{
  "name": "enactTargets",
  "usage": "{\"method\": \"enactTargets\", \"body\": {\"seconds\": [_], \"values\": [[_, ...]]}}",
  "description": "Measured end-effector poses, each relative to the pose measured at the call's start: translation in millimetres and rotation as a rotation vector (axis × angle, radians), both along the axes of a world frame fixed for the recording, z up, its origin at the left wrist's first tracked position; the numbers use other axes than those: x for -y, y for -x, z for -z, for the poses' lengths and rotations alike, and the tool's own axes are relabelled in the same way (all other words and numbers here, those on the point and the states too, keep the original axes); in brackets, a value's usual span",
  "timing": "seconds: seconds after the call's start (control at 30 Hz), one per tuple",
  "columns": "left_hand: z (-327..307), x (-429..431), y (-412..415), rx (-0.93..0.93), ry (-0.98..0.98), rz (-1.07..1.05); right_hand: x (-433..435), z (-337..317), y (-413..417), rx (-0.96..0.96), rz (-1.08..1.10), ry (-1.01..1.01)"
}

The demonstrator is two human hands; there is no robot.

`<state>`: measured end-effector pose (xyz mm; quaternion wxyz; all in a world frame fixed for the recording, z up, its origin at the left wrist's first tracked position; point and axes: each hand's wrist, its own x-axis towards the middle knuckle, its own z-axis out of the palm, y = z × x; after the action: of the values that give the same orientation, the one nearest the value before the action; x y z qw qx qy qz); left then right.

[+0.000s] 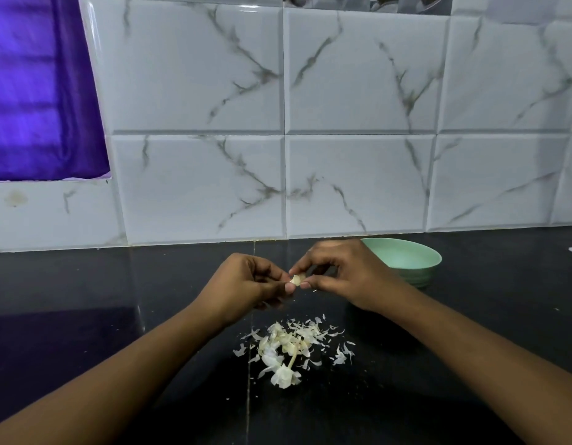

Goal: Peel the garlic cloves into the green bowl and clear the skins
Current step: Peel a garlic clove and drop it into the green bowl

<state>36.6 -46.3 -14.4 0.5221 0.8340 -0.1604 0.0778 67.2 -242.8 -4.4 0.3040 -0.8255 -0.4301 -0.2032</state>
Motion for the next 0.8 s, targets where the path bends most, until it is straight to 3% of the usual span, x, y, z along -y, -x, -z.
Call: {"method": "enactTargets", "body": {"seconds": [0.13, 0.37, 0.8], "values": [[-1.6, 0.8, 1.6, 0.019, -0.031, 0.017, -0.9, 0.6, 0.6, 0.175, 0.034, 0.045], [-2.5, 1.0, 2.1, -0.039, 0.054, 0.024, -4.2, 0.1, 6.5, 0.246, 0.031, 0.048], [-4.5, -0.8, 0.5, -0.210, 0.308, 0.017, 13.6, -10.3, 0.7, -0.017, -0.045, -0.022]]}}
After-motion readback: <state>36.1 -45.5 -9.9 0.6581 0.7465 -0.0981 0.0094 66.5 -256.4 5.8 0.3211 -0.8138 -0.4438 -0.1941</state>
